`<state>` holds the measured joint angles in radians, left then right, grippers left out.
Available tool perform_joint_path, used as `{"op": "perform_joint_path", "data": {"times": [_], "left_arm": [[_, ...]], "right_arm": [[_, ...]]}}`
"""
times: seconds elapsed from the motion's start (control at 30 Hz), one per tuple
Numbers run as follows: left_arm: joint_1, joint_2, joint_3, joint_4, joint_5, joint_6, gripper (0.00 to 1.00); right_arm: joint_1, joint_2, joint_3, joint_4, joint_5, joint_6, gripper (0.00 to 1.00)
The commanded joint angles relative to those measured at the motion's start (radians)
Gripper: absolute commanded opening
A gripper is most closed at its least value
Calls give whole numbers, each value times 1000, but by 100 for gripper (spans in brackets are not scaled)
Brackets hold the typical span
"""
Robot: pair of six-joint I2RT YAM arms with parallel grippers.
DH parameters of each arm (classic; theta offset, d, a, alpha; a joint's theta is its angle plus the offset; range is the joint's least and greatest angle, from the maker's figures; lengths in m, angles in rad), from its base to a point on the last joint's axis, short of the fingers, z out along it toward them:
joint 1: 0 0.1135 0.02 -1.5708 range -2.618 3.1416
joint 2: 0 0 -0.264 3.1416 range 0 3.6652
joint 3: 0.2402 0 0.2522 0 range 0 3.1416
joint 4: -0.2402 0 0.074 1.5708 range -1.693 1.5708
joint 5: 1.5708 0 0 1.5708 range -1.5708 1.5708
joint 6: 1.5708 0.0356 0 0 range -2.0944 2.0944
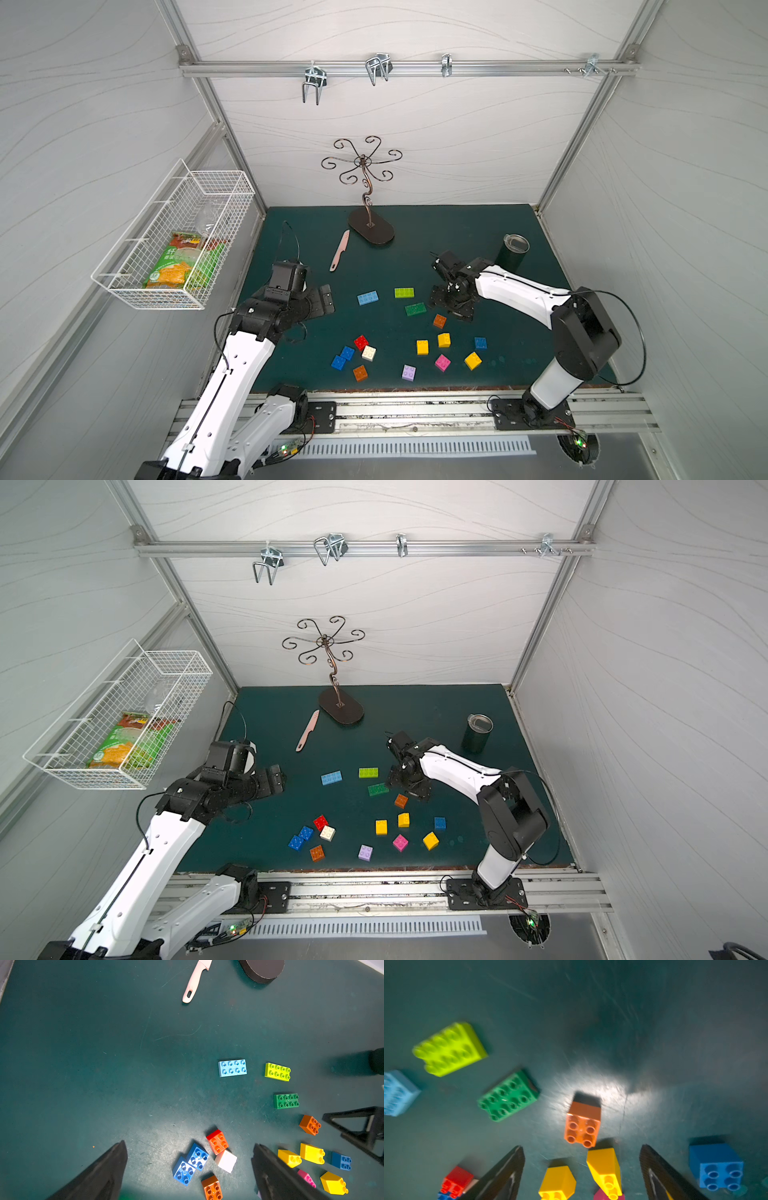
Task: Assemble the number 1 with lego
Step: Pick up the lego brick from the center of the board.
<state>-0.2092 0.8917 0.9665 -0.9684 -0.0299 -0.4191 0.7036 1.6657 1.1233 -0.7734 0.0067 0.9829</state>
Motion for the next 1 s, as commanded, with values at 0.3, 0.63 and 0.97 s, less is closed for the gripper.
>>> {"op": "perform_joint_path", "data": {"times": [0.3,0.63,0.97], "left_arm": [[-27,-10,0,43,-7,14,99],[-29,-1,0,45,-2,14,99],[-29,4,0,46,1,14,99]], "right_arm": [[18,-1,-58,61,-11,105,75],[56,61,-4,28,18,77,69],[66,99,6,13,30,66,58]]}}
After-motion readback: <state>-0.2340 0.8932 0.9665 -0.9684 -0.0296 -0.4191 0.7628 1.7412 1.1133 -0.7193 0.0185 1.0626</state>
